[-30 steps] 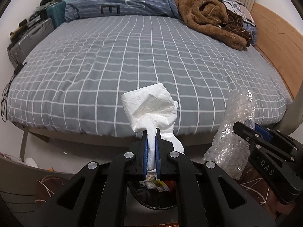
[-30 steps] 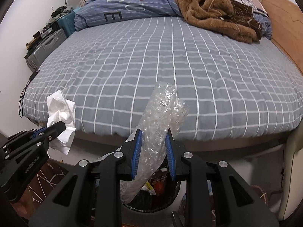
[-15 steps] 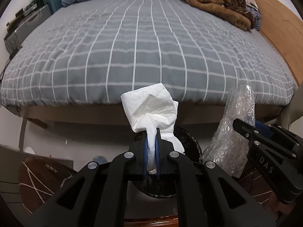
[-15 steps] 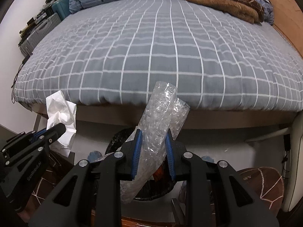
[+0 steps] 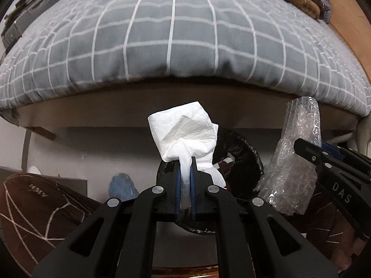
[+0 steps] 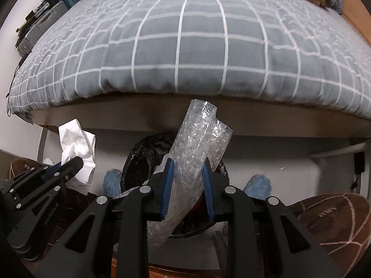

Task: Collect trash
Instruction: 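Open the right tool to drop the bubble wrap into the bin, then open the left tool to drop the white tissue into the bin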

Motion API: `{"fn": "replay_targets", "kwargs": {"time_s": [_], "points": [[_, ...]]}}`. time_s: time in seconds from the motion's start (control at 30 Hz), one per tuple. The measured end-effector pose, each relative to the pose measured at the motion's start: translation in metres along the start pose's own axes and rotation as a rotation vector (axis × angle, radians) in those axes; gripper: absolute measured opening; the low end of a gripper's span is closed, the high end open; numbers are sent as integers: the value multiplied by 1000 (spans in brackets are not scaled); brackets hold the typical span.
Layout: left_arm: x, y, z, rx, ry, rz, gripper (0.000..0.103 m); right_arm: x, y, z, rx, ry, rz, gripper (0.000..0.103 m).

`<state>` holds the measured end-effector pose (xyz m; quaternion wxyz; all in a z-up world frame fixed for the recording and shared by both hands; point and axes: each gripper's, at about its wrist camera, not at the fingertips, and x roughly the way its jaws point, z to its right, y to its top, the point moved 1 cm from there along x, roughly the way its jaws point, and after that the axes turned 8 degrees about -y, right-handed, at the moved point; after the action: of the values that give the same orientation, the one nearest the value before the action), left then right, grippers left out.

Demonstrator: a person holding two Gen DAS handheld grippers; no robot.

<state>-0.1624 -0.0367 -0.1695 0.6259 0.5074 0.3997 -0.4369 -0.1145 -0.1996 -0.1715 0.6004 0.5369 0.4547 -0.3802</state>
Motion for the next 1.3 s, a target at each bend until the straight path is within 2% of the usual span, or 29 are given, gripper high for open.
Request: {"fn": "replay_targets", "kwargs": {"time_s": [0.6, 0.8, 0.9, 1.07, 1.2, 1.3], "points": [[64, -8, -22, -40, 9, -107, 7, 63, -10, -23, -51, -3, -116, 25], [76, -11, -24, -31, 35, -131, 7, 76, -11, -32, -73, -4, -140, 28], [78, -11, -25, -37, 39, -137, 7, 81, -10, -35, -73, -4, -144, 36], [85, -13, -21, -23, 55, -148, 7, 81, -12, -30, -77, -18, -120, 61], [89, -11, -9, -1, 45, -149, 7, 83, -16, -18, -68, -43, -115, 70], [93, -9, -1, 12, 31, -152, 7, 80, -16, -2, -49, -94, -93, 79]]}}
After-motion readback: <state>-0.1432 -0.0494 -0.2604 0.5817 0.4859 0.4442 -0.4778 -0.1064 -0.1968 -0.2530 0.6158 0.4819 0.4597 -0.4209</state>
